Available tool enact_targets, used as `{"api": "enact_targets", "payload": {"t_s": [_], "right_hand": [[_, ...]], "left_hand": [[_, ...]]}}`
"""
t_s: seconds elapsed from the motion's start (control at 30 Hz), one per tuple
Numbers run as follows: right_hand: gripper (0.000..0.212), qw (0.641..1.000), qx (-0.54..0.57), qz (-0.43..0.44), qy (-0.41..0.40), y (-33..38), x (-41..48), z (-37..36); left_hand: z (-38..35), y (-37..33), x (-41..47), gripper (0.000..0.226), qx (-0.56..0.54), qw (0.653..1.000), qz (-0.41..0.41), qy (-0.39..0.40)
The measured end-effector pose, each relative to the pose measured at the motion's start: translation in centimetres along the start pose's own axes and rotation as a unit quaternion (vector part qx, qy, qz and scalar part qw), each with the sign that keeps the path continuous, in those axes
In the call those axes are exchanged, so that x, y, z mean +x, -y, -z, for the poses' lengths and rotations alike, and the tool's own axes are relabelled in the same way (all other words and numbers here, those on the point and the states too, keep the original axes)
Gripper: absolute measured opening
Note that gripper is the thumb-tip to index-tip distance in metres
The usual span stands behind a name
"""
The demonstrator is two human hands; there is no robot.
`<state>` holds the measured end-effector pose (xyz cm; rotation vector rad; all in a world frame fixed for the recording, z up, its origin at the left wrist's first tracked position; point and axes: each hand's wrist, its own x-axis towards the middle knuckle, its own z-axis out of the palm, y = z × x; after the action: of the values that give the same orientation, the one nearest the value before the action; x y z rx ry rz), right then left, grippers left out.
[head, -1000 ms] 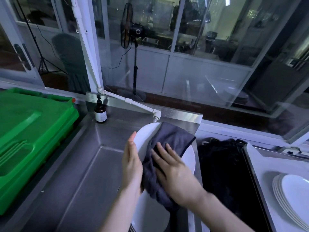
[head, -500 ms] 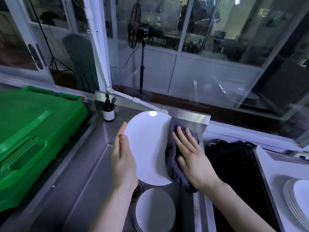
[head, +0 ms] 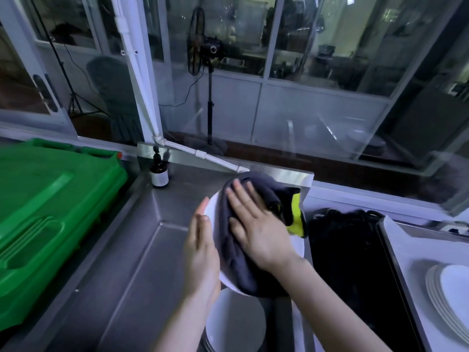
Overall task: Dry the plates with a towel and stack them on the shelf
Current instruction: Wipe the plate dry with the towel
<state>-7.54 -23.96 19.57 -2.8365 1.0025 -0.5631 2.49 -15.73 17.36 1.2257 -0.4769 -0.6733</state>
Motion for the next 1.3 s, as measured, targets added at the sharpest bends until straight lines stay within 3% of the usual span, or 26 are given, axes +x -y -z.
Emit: {"api": "enact_targets", "payload": {"t_s": [0.13,0.3,0.4,0.6,0.7,0.83,1.0,1.1,1.3], "right_hand": [[0.06,0.995,-0.074,-0.048,0.039,-2.7,-2.1,0.2],[0.061,0.993,0.028,-0.041,0.106,-1.0,-7.4,-1.6],[0.059,0.992,0.079,-0.012,0.1,0.8,-7.5,-1.9],[0.06,0.996,0.042,0.061,0.053,1.4,-3.6,-1.4],[0.061,1.0,0.014,-0.011,0.015,-0.2,-1.5,-0.7],[0.063,0.995,-0.03,-0.085,0.03,-2.3,-2.3,-0.2],[0.062,0.996,0.005,-0.027,0.09,-1.0,-6.7,-1.0],[0.054,0.997,0.014,0.029,0.063,1.2,-7.3,-1.7],[0.055,0.995,0.078,0.047,0.033,-0.4,-3.2,-0.6]], "left_hand": [[1.1,-0.7,0.8,0.034,-0.027,0.998,0.01,-0.058],[1.0,-1.1,1.4,0.035,-0.006,0.999,-0.008,-0.044],[0.6,-0.2,1.0,0.035,-0.004,0.999,-0.01,-0.03],[-0.3,1.1,-0.2,0.034,-0.005,1.0,0.006,0.015],[-0.2,1.4,-0.6,0.033,-0.007,1.0,0.021,0.022],[0.7,0.2,0.1,0.033,-0.02,0.999,0.02,-0.014],[1.0,-0.6,0.7,0.032,-0.021,0.999,0.025,-0.032],[0.4,-0.3,0.3,0.033,-0.019,0.999,0.035,-0.021],[-0.1,-0.4,-0.3,0.032,-0.018,0.999,0.043,-0.02]]}}
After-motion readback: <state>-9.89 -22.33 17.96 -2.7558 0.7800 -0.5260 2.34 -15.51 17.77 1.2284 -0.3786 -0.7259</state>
